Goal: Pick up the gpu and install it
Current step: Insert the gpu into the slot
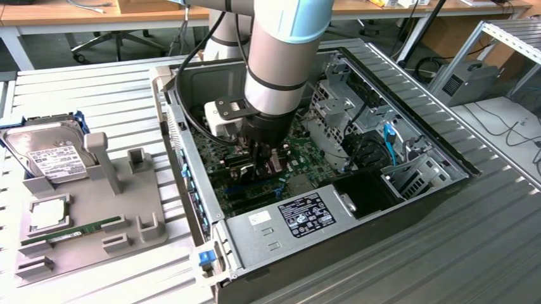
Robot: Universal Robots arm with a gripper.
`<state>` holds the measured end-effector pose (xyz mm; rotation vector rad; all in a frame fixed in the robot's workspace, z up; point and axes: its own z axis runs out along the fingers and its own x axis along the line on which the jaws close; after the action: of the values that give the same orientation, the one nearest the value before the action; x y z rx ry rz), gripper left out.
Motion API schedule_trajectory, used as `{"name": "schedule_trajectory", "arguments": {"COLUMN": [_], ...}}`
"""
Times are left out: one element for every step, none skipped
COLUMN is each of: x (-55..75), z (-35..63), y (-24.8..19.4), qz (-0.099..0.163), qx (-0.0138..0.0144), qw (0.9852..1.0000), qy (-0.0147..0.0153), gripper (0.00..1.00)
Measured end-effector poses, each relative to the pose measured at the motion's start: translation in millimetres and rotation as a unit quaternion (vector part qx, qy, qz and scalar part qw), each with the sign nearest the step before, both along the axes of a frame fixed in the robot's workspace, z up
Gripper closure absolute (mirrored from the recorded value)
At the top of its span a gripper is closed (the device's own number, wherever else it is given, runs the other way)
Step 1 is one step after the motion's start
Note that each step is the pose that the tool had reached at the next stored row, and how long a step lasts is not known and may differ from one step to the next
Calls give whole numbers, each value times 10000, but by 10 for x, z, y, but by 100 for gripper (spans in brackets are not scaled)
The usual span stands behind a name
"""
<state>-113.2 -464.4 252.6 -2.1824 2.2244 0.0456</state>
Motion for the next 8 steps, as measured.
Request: {"name": "schedule_trajectory", "arguments": {"x": [0, 0, 0, 0, 0, 0, 0, 0], "z": [0, 0, -1, -1, -2, -2, -3, -3], "y": [0, 0, 0, 0, 0, 1, 1, 1], "qz": [0, 0, 0, 0, -4, -11, -19, -29], "qx": [-1, -1, -2, -2, -1, -1, -1, -1], "qw": [10000, 10000, 10000, 10000, 10000, 10000, 10000, 10000], "qy": [1, 1, 1, 1, 0, 0, 0, 0], "gripper": [73, 73, 73, 73, 73, 73, 73, 73]}}
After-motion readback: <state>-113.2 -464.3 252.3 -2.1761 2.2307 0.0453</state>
